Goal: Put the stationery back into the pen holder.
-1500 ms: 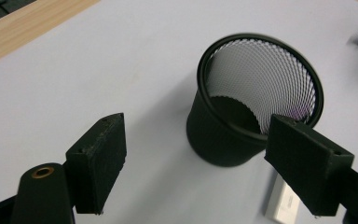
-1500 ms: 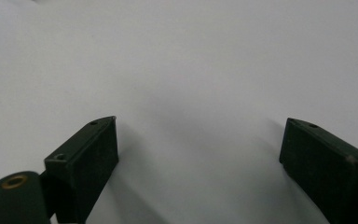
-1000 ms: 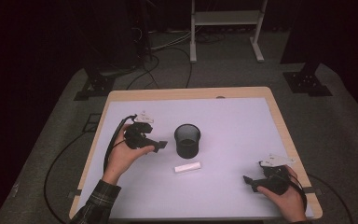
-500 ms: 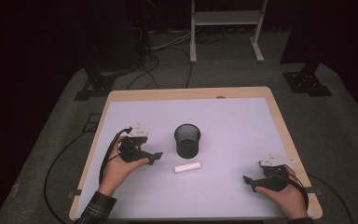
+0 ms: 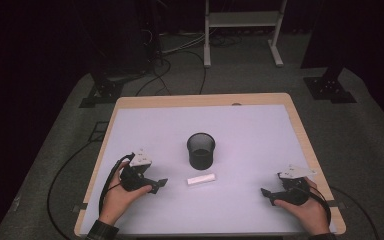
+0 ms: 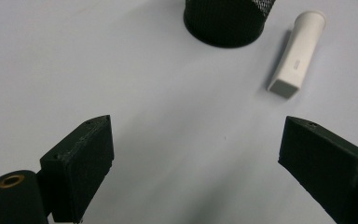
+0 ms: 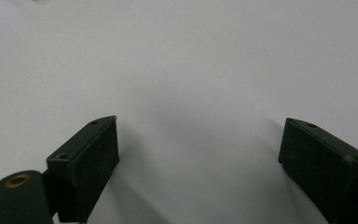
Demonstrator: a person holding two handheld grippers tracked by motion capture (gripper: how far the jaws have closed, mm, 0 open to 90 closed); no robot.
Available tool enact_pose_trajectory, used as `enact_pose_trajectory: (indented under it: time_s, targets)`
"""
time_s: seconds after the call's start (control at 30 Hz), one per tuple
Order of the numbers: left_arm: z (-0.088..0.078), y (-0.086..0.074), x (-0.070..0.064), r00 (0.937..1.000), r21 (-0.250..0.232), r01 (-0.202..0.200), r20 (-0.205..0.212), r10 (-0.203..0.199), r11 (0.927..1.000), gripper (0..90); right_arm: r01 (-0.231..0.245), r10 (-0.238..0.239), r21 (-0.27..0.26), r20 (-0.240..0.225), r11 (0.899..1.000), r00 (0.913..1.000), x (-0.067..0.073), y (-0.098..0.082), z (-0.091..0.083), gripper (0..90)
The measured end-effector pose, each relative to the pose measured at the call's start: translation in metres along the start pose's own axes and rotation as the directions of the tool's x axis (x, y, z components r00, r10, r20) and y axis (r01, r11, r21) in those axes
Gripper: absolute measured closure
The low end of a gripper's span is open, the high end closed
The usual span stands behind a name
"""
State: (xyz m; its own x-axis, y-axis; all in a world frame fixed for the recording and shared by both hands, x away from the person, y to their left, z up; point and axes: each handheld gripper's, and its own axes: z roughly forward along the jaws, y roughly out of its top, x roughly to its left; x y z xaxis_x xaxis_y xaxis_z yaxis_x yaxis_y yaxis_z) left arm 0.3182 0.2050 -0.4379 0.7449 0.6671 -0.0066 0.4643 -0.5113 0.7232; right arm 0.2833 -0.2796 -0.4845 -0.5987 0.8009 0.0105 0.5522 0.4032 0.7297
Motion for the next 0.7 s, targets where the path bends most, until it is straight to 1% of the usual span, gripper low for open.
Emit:
enact_pose_trajectory:
  time_s: [0.17, 0.23, 0.33, 0.47, 0.5, 0.57, 0.6, 0.67, 0.7]
  targets:
    - [-0.005, -0.014, -0.002, 0.9999, -0.001, -0.005, -0.016, 0.005, 1.0, 9.2, 0.0, 0.0, -0.001, 0.001, 1.0, 1.0, 0.0, 0.0, 0.0, 11.3]
    - [-0.007, -0.02, -0.003, 0.9999, -0.007, -0.001, -0.015, 0.001, 1.0, 9.2, 0.0, 0.0, -0.004, 0.001, 1.0, 1.0, 0.0, 0.0, 0.0, 11.6]
    - [-0.008, -0.028, -0.003, 0.9999, 0.001, -0.004, -0.012, 0.004, 1.0, 9.2, 0.0, 0.0, -0.006, 0.002, 1.0, 1.0, 0.001, 0.0, 0.0, 12.5]
    - [-0.009, -0.038, -0.002, 0.9994, 0.007, -0.007, -0.033, 0.007, 1.0, 9.2, 0.0, 0.0, -0.007, 0.002, 1.0, 1.0, 0.001, 0.0, -0.001, 13.1]
    - [-0.009, -0.039, -0.002, 0.9993, 0.002, 0.0, -0.036, 0.0, 1.0, 9.2, -0.002, 0.002, -0.007, 0.002, 1.0, 1.0, 0.001, 0.0, -0.001, 13.3]
    - [-0.01, -0.043, -0.001, 0.9987, -0.007, -0.003, -0.05, 0.003, 1.0, 9.2, -0.004, 0.004, -0.008, 0.003, 1.0, 1.0, 0.001, 0.0, -0.001, 13.9]
    - [-0.01, -0.044, -0.002, 0.998, -0.009, -0.004, -0.062, 0.003, 0.9999, 8.9, -0.003, 0.003, -0.008, 0.003, 1.0, 1.0, 0.001, 0.0, -0.001, 14.8]
    - [-0.009, -0.048, -0.002, 0.9975, -0.005, 0.0, -0.071, 0.0, 1.0, 8.5, -0.001, 0.001, -0.011, 0.004, 1.0, 1.0, 0.001, 0.0, -0.002, 18.7]
    - [-0.008, -0.05, -0.002, 0.9962, 0.003, -0.006, -0.087, 0.006, 1.0, 7.2, -0.001, 0.001, -0.012, 0.003, 1.0, 1.0, 0.0, 0.0, -0.002, 20.8]
